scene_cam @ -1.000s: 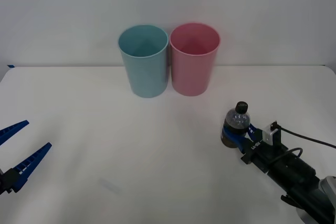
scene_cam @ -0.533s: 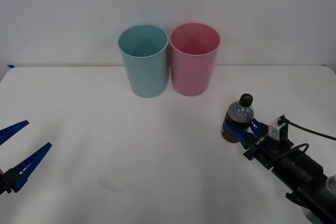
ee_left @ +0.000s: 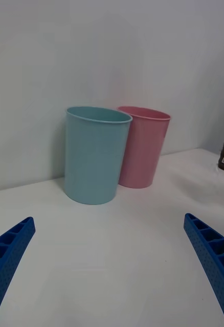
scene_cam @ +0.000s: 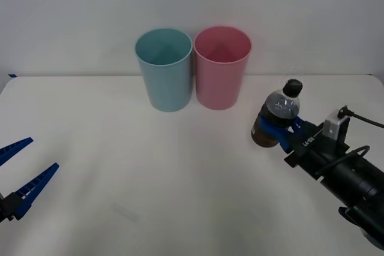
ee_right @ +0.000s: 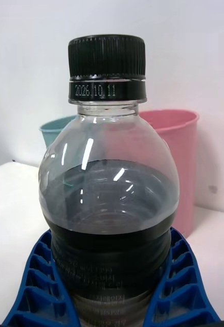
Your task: Grasp the object on the table and drop it into the matching bin: aluminum can to the light blue bin, PET bottle to the pink bin.
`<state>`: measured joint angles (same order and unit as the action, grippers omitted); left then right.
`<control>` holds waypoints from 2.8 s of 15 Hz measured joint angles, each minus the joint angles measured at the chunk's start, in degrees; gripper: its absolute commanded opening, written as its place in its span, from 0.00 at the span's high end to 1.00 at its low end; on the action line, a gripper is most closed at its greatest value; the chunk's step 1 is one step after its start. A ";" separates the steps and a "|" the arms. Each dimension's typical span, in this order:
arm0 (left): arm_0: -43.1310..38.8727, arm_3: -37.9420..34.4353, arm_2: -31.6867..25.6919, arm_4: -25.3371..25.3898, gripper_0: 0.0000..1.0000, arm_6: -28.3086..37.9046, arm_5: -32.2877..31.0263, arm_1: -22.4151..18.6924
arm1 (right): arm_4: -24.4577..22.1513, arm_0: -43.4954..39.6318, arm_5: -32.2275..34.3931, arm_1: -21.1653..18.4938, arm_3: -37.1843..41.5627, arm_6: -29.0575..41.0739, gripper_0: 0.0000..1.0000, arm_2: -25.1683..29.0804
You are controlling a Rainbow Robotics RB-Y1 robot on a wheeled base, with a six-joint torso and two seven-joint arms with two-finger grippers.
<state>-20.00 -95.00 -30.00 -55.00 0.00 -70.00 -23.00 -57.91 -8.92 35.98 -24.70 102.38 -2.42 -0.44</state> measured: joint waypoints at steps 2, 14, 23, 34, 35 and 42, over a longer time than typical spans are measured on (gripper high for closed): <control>0.00 0.00 0.00 0.00 0.00 0.00 0.00 0.00 | 0.00 0.59 -0.84 -1.60 2.43 4.24 1.00 0.02; 0.00 0.00 0.00 0.00 0.00 0.00 0.00 0.00 | -1.96 17.34 -5.20 -9.23 3.13 19.72 1.00 -0.99; 0.00 0.00 0.00 0.00 0.00 0.00 0.00 0.00 | -6.99 38.30 -5.06 -9.49 -15.23 19.84 1.00 -8.96; 0.00 0.00 0.00 0.00 0.00 0.00 0.00 0.00 | -10.92 54.86 -4.50 -2.32 -38.43 18.26 1.00 -10.64; 0.00 0.00 0.00 0.00 0.00 0.00 0.00 0.00 | -10.92 54.93 -4.50 -2.22 -38.58 18.22 0.99 -10.74; 0.00 0.00 0.00 0.00 0.00 0.00 0.00 0.00 | -10.93 54.92 -4.50 -2.20 -38.63 17.52 0.00 -10.81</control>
<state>-20.00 -95.00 -30.00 -55.00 0.00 -70.00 -23.00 -68.84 46.00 31.48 -26.90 63.75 15.10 -11.26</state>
